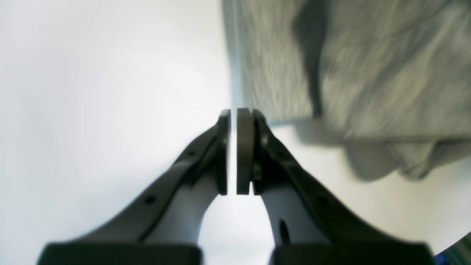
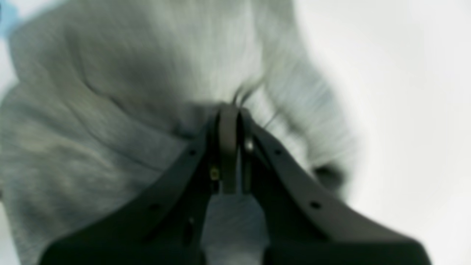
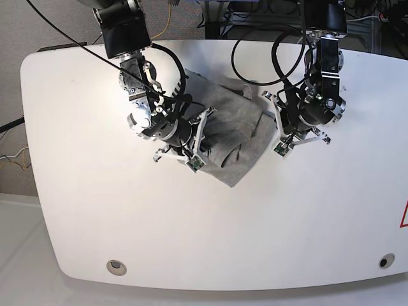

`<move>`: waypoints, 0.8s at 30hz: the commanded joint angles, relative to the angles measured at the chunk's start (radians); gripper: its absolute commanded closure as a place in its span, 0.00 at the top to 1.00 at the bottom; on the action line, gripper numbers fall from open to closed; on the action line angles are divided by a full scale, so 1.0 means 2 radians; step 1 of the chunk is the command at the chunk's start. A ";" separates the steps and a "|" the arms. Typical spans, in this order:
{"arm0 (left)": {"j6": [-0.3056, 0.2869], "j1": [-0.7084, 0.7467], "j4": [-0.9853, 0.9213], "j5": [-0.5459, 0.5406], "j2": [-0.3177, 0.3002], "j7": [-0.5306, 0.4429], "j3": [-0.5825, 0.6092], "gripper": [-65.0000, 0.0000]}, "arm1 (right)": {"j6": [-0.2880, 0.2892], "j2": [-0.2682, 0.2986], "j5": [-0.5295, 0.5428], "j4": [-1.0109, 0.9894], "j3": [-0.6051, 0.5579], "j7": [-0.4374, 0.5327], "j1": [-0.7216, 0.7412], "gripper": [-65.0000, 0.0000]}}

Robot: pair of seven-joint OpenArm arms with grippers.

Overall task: Fold the T-shirt properly
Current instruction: 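Hold the bundle with both grippers and drag it toward the right gripper, then flatten the folded shirt with both grippers, pressing its edges down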

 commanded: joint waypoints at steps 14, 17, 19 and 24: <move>0.001 -0.014 0.015 -0.004 0.036 0.004 0.000 0.01 | -0.001 -0.003 0.007 0.045 -0.002 -0.035 0.043 0.00; 0.001 -0.008 0.014 -0.004 0.051 0.004 0.000 0.01 | 0.002 -0.014 0.002 0.034 -0.002 -0.034 0.044 0.00; 0.001 -0.003 0.014 -0.004 0.060 0.004 0.000 0.01 | 0.002 -0.017 0.002 0.026 -0.002 -0.033 0.048 0.00; 0.001 -0.001 0.014 -0.004 0.086 0.004 0.001 0.01 | 0.003 -0.019 0.002 0.008 -0.003 -0.031 0.058 0.00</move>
